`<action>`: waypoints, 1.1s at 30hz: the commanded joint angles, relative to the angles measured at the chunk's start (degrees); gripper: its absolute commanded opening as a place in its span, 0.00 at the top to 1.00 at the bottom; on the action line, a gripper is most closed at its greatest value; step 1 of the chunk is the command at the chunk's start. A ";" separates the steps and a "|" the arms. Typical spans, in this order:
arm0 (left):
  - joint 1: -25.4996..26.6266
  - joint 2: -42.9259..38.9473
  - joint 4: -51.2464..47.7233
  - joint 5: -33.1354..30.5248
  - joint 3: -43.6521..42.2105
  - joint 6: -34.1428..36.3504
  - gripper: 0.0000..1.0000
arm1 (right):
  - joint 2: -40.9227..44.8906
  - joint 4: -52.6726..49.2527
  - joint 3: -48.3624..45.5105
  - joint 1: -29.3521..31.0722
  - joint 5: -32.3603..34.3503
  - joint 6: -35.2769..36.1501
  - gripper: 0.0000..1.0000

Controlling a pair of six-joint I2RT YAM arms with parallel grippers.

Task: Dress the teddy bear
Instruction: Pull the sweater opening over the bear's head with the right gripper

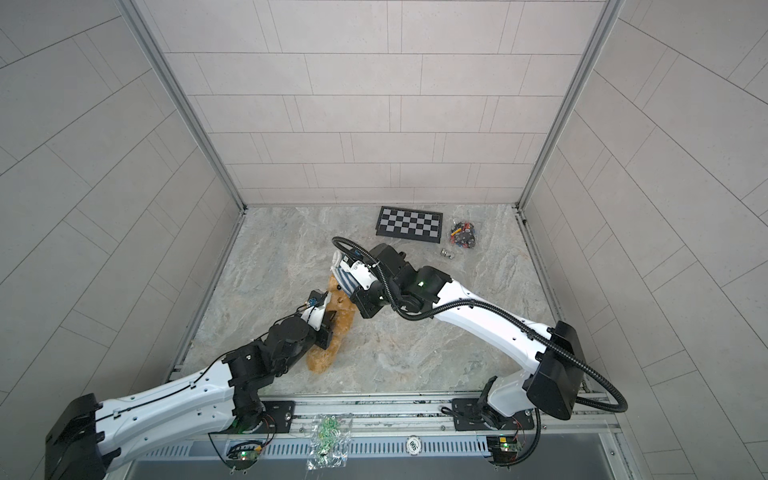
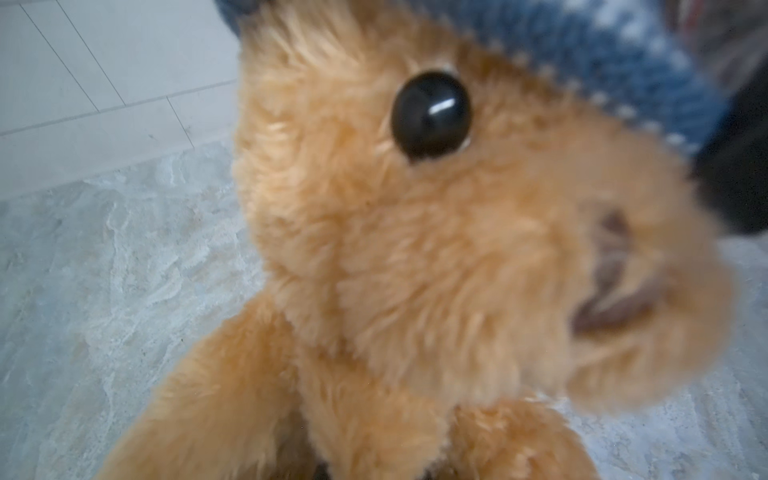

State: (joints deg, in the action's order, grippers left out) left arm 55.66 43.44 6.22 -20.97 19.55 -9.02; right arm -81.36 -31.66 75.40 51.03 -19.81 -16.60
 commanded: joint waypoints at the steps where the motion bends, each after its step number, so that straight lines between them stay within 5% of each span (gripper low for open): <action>1: 0.24 -5.32 5.30 -0.69 -1.02 4.06 1.00 | 1.82 -3.65 3.70 2.21 4.29 -0.93 0.93; 24: 0.24 -20.30 8.27 -0.13 -3.47 10.84 1.00 | -2.84 -19.96 29.09 14.40 19.20 0.71 0.79; 33: 0.24 -20.57 9.12 1.08 -3.84 12.59 1.00 | -4.23 -26.47 39.64 10.15 18.84 -5.23 0.74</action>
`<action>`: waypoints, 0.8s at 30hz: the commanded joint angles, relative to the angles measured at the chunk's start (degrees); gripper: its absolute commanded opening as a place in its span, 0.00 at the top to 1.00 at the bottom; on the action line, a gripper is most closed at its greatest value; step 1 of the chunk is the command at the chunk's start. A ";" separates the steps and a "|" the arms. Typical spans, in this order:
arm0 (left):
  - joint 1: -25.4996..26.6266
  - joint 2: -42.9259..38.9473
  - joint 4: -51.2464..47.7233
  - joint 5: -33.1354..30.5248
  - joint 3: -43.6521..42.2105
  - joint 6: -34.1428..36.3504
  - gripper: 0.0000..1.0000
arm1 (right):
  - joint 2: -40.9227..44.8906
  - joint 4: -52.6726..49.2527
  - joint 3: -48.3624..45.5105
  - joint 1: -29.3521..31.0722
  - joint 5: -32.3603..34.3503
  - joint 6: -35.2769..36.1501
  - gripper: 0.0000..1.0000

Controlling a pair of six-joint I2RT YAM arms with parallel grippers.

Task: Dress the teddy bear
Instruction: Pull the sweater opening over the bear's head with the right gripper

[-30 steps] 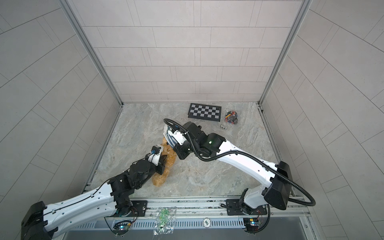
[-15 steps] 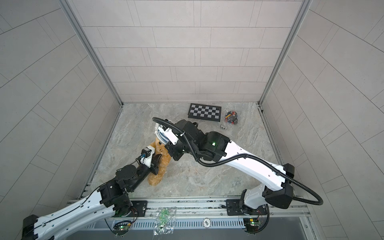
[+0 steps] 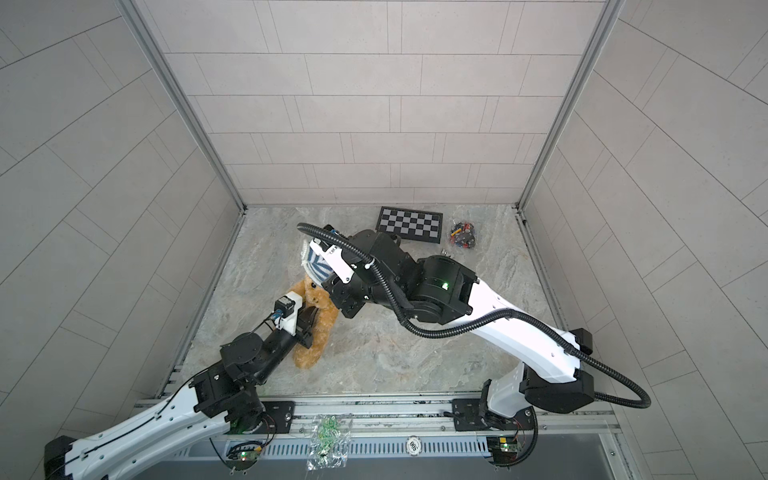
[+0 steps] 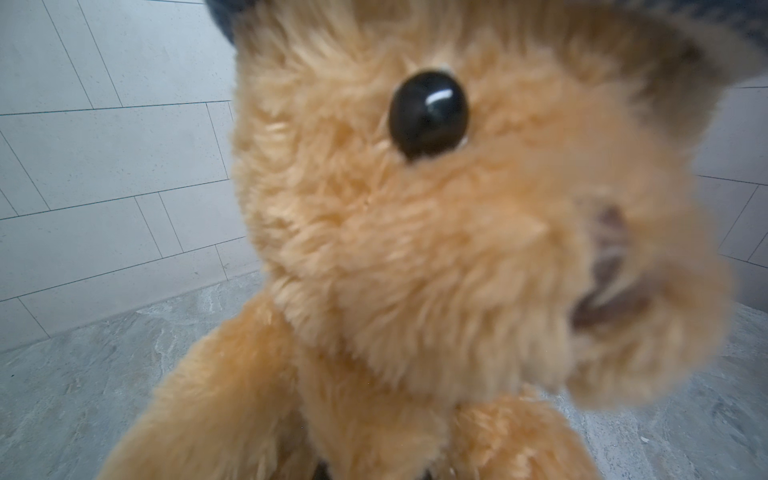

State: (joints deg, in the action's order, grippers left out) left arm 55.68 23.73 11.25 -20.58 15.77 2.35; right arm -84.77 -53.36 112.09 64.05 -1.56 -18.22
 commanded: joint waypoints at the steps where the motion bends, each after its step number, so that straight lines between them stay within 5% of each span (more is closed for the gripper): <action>1: 0.22 -0.78 4.34 0.88 -0.12 1.25 1.00 | -0.83 -5.24 2.93 -4.92 -1.15 -4.25 0.74; 10: 0.22 1.18 5.28 2.63 0.61 2.22 1.00 | -7.12 -13.32 11.49 -12.07 -6.50 -1.02 0.74; 24: 0.22 2.38 5.19 3.34 1.19 2.59 1.00 | -11.75 -19.17 15.27 -13.87 -12.04 2.08 0.75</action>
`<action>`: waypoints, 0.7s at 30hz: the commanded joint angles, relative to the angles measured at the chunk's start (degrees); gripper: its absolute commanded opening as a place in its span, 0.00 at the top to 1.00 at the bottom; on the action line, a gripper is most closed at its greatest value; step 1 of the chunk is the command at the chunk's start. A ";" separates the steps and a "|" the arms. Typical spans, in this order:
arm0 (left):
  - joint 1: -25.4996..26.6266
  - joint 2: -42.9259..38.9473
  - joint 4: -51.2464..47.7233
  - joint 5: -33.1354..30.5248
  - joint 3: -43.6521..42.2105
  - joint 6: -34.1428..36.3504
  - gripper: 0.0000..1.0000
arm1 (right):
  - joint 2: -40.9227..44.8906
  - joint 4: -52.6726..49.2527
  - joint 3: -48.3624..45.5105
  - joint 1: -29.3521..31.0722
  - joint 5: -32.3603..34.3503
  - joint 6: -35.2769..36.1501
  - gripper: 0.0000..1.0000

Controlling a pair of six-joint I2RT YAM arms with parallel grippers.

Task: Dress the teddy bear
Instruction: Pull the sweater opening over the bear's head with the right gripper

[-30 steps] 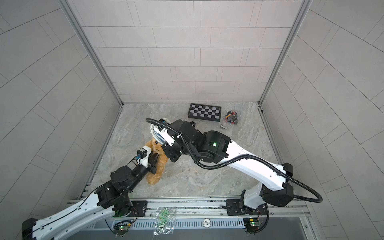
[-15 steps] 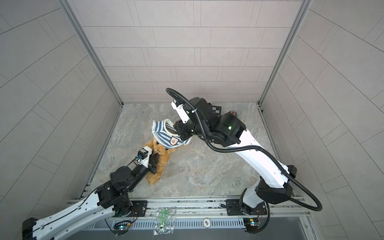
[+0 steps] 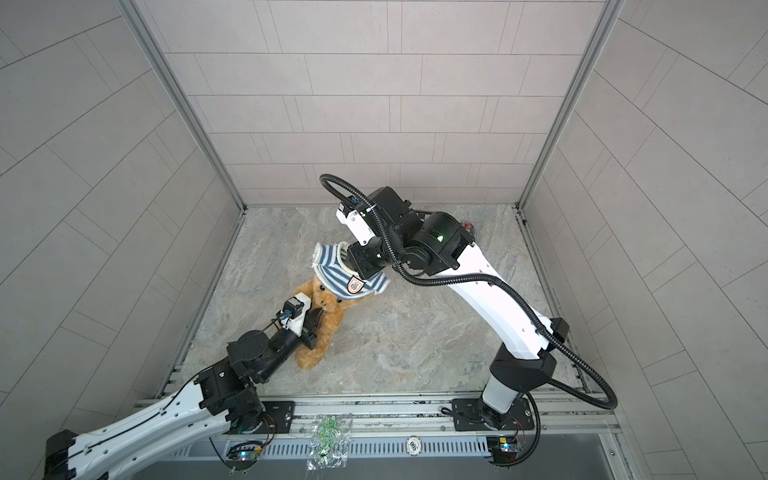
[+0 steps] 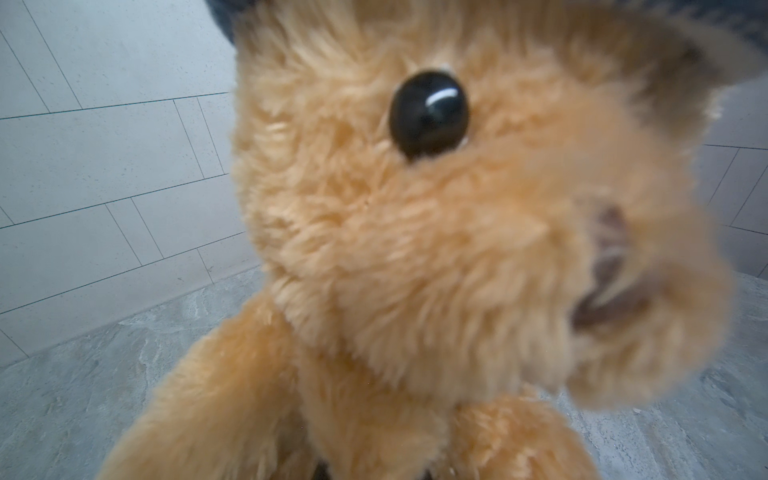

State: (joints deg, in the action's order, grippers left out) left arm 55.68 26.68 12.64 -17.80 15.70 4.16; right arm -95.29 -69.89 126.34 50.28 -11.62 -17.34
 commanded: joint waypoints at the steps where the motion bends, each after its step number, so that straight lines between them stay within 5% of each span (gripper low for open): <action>1: 0.21 -0.57 3.90 0.64 1.26 0.76 1.00 | -1.52 -2.79 1.10 -0.18 -2.38 1.21 0.75; 21: 0.22 -0.66 3.53 2.42 0.82 0.94 1.00 | -0.67 0.72 -2.59 -2.65 -7.98 -0.25 0.75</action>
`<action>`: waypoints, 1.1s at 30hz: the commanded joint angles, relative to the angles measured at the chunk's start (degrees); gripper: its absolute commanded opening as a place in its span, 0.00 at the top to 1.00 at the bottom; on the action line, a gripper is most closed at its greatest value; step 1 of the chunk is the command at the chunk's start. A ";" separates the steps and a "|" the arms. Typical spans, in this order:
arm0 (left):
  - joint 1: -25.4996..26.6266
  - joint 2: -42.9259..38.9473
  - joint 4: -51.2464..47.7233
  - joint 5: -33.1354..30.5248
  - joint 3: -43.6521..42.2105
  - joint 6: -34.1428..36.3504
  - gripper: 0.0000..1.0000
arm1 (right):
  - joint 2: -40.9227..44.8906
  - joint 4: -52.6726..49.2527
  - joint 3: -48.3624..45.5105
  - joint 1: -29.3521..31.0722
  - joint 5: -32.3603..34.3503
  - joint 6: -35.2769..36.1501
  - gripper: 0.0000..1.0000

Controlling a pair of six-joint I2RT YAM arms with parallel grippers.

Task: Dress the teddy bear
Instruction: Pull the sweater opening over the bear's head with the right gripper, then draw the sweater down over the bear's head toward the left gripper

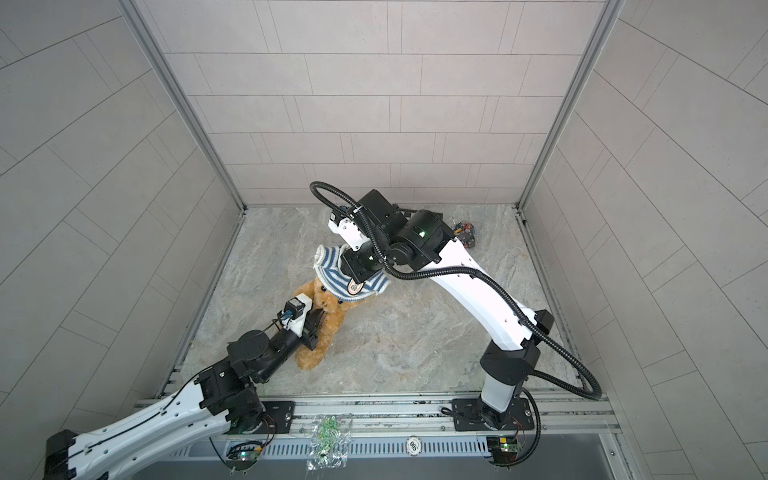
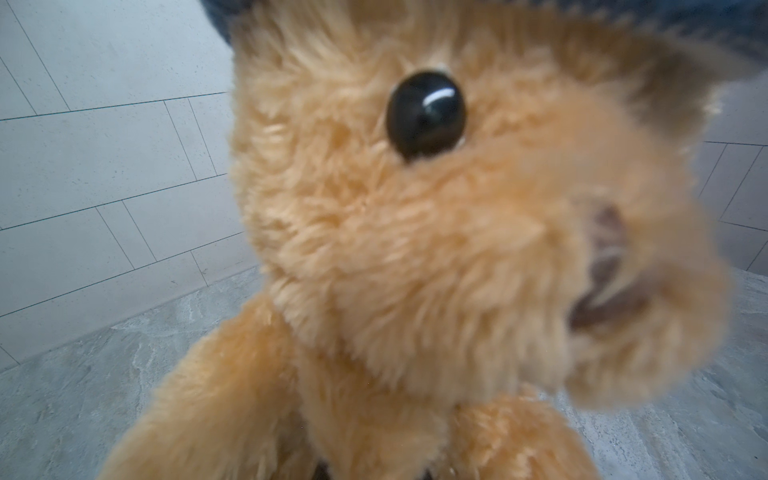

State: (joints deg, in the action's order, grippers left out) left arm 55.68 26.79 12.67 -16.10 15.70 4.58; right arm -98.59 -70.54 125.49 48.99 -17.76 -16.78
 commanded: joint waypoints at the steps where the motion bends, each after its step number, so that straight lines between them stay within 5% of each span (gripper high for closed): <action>1: 0.22 -0.86 3.51 0.72 0.81 0.53 1.00 | 3.60 2.50 -2.90 -1.90 -2.40 -1.31 0.75; 33: 0.22 0.54 4.00 0.90 1.61 0.96 1.00 | 0.93 -1.59 -5.78 -1.88 -12.44 2.83 0.78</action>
State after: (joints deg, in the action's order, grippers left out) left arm 55.68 27.83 12.64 -15.42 15.70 4.99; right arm -97.12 -69.01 119.74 46.48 -27.75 -15.92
